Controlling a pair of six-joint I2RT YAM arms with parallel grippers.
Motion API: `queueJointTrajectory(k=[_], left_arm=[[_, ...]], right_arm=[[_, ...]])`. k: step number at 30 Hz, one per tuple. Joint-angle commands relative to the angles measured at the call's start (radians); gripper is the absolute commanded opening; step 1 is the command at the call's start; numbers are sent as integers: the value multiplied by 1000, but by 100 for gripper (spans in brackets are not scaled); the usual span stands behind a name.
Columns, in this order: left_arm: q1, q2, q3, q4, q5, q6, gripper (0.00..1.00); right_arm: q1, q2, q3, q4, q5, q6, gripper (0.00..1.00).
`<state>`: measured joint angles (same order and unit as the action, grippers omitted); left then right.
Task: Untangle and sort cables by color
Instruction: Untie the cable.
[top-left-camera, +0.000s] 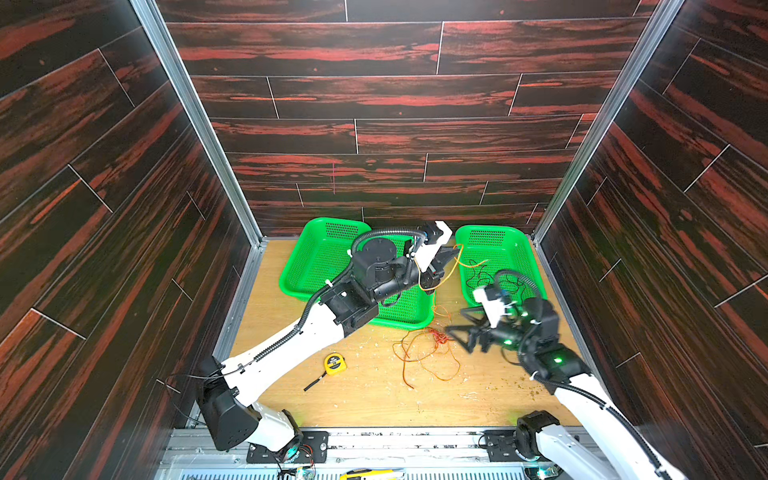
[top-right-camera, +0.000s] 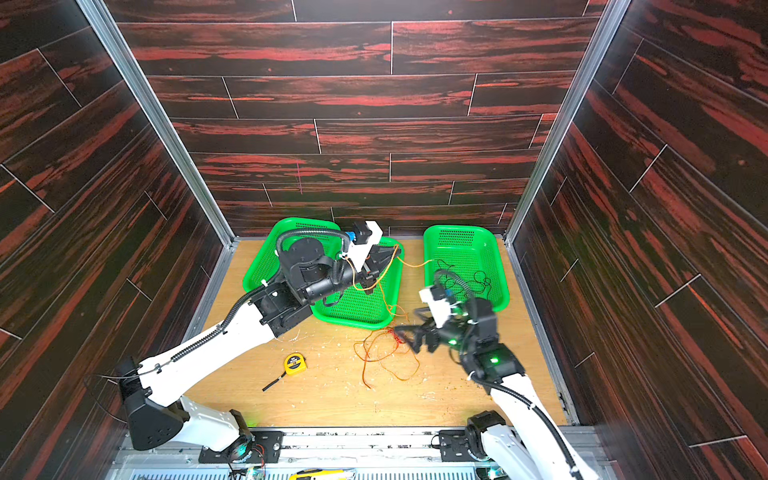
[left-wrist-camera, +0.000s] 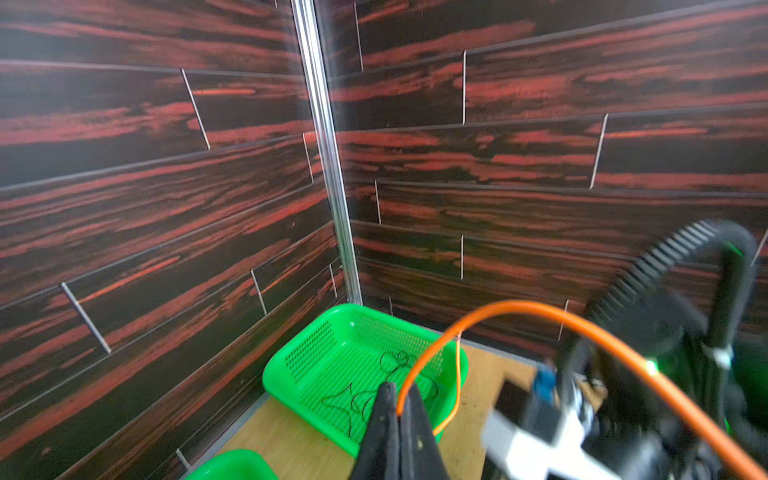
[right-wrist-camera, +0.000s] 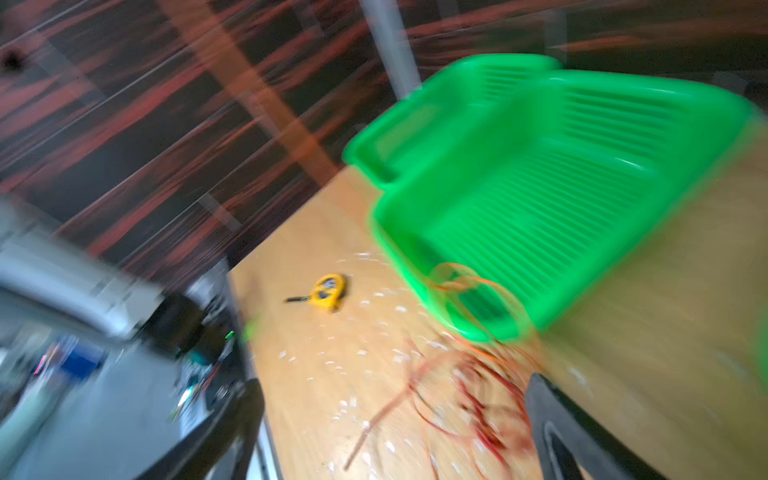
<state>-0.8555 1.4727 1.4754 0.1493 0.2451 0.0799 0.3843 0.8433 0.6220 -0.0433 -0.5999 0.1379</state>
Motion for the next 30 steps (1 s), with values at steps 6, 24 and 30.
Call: queueJointTrajectory(k=[6,24,30], left_arm=[[0,-3,25,24,32,-47,0],[-3,-131,-169,76,-71,-60,29],[7,-281,-346,104,-212,-38,97]], right_arm=[[56,223,64,308,102,-27,96],[58,226,213,319,33,49,0],[38,183,248,308,-1,99,0]])
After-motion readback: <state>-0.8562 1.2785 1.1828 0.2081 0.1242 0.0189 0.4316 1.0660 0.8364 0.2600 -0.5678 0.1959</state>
